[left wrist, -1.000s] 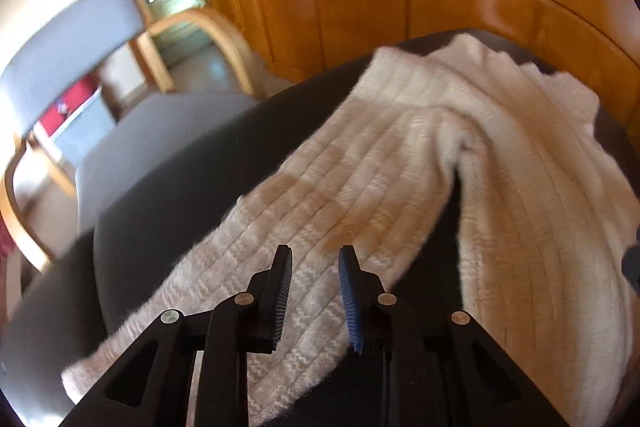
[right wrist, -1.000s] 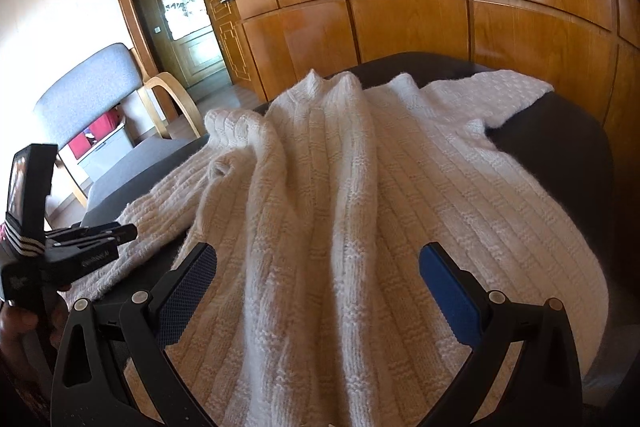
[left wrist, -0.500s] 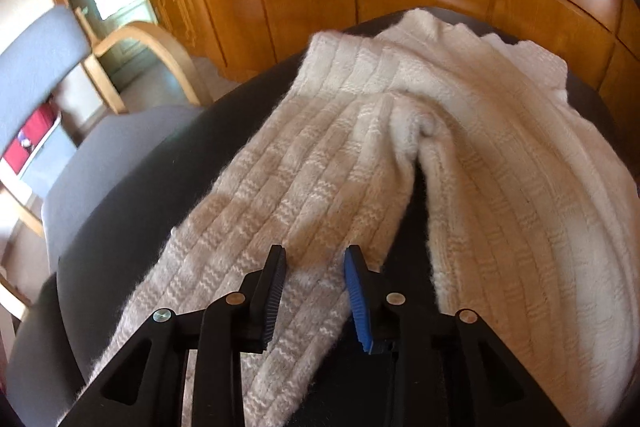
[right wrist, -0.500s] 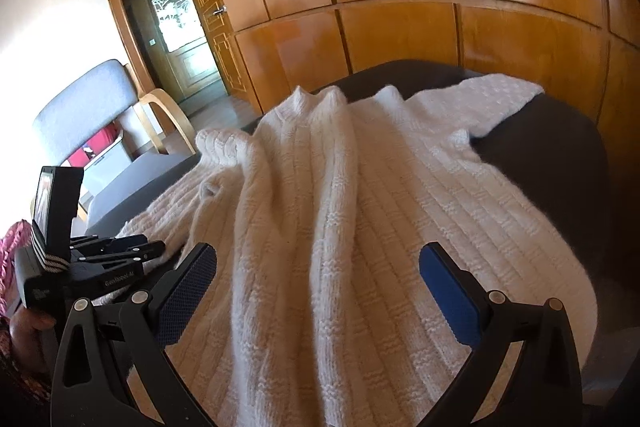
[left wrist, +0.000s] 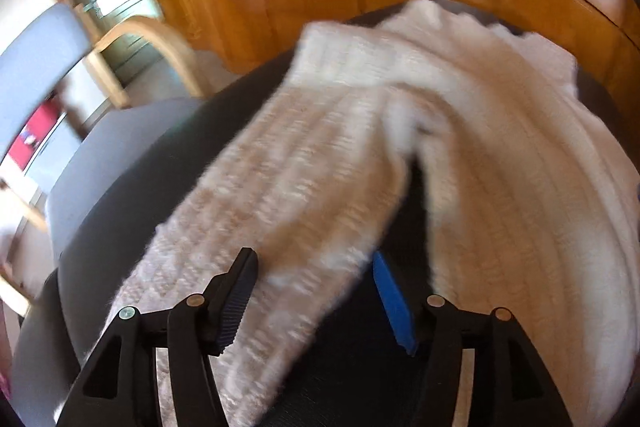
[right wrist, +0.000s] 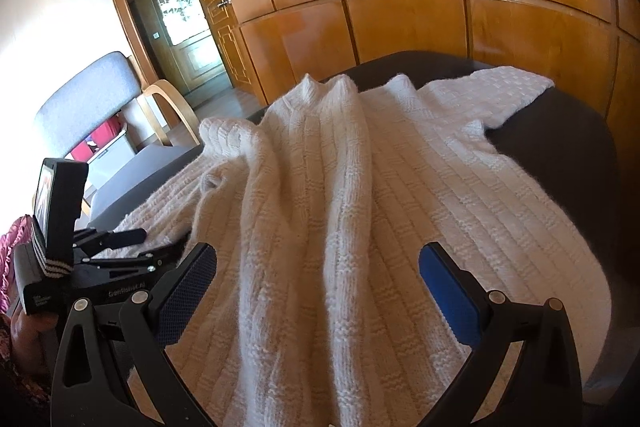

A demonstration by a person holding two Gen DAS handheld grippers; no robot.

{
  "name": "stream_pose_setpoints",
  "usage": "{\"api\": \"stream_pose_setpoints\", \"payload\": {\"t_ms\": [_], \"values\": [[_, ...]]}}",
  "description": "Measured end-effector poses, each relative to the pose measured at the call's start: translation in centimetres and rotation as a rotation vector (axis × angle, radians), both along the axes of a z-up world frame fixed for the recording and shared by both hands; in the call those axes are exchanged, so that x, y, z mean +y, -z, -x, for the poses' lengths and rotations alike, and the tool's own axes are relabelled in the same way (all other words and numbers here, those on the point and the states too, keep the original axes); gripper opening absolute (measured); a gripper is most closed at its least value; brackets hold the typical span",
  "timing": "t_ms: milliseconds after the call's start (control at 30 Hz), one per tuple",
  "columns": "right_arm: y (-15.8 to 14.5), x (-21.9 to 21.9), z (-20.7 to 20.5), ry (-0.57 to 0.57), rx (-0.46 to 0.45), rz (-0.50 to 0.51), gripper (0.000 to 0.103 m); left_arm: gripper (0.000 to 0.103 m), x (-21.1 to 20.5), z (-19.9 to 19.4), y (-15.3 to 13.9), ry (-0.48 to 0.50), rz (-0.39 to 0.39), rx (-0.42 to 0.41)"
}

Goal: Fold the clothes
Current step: 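Grasp the sweater sleeve with the left tool, then pull the sleeve outward with the left tool to spread the sweater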

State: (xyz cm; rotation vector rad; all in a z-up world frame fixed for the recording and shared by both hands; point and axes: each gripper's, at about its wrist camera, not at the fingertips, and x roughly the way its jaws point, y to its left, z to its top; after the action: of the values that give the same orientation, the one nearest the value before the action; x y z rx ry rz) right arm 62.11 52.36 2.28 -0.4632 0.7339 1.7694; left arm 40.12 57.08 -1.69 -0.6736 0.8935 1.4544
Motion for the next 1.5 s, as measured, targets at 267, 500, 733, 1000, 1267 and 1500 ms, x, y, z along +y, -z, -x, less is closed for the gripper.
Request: {"api": "stream_pose_setpoints", "payload": {"t_ms": [267,500,733,1000,1267,1500], "values": [[0.1,0.6,-0.1,0.005,-0.016,0.002,0.103,0.098,0.9,2.5,1.1,-0.060,-0.039,-0.036],[-0.5,2.2,-1.3,0.065,-0.058,0.002,0.103,0.030,0.9,1.2,0.7,-0.009,-0.062,0.003],[1.5,3.7,-3.2,0.131,-0.061,0.128,0.103,0.010,-0.5,1.9,-0.4,-0.038,-0.103,-0.047],[1.6,3.2,-2.0,0.095,-0.073,0.134,0.103,0.010,-5.4,4.3,-6.1,-0.078,-0.301,-0.220],[2.2,1.7,3.1,-0.031,-0.223,0.134,0.103,0.010,-8.9,6.1,-7.0,-0.127,-0.325,-0.226],[2.3,-0.3,6.9,-0.127,-0.302,0.088,0.103,0.010,-12.0,8.4,-7.0,-0.175,-0.340,-0.239]]}}
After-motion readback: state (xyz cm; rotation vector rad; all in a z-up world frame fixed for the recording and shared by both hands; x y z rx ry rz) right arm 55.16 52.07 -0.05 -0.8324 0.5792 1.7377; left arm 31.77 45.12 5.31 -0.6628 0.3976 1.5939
